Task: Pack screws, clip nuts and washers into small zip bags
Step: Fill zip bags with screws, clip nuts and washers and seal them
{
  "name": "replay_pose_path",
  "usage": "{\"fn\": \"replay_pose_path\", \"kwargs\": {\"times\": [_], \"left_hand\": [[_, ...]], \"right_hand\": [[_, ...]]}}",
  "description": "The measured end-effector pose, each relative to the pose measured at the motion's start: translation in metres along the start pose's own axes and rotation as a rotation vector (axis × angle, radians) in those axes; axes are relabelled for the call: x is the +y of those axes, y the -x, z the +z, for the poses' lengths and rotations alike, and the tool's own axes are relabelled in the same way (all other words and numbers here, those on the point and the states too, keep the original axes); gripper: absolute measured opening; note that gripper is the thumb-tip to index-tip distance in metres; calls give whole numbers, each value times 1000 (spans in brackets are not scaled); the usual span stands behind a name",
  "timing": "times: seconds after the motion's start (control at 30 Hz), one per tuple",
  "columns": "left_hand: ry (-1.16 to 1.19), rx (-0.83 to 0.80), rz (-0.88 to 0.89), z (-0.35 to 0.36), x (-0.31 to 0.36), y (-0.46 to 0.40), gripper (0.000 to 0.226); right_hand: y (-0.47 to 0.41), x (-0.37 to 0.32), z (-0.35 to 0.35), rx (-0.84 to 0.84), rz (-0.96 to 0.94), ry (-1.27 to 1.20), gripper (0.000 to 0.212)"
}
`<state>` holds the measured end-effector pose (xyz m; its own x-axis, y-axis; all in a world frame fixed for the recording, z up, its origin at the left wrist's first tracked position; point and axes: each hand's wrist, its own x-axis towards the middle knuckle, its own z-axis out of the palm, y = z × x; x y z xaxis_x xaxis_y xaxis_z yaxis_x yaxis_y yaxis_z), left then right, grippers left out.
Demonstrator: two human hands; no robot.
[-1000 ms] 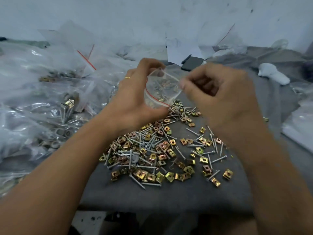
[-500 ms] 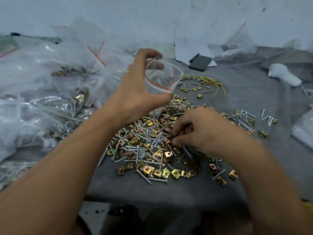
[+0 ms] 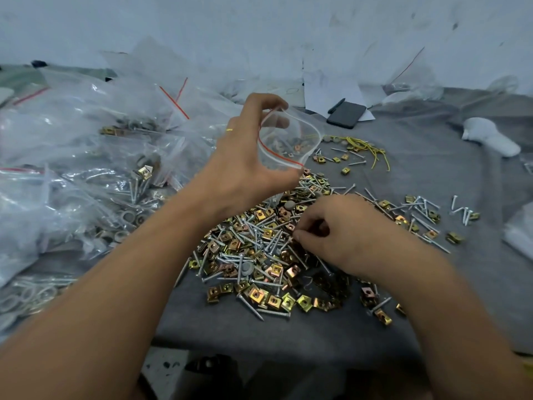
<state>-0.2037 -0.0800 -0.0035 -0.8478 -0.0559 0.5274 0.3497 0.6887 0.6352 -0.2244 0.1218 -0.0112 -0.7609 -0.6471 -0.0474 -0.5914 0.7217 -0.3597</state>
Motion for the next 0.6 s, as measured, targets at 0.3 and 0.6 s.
{"fn": "replay_pose_path", "kwargs": {"times": [0.3, 0.6], "left_hand": [[-4, -10, 3, -2, -1, 0, 76], [-10, -26, -8, -3, 2, 1, 74]], "right_hand": [[5, -4, -1, -45, -59, -23, 13], [9, 2, -4, -111, -34, -137, 21]]}}
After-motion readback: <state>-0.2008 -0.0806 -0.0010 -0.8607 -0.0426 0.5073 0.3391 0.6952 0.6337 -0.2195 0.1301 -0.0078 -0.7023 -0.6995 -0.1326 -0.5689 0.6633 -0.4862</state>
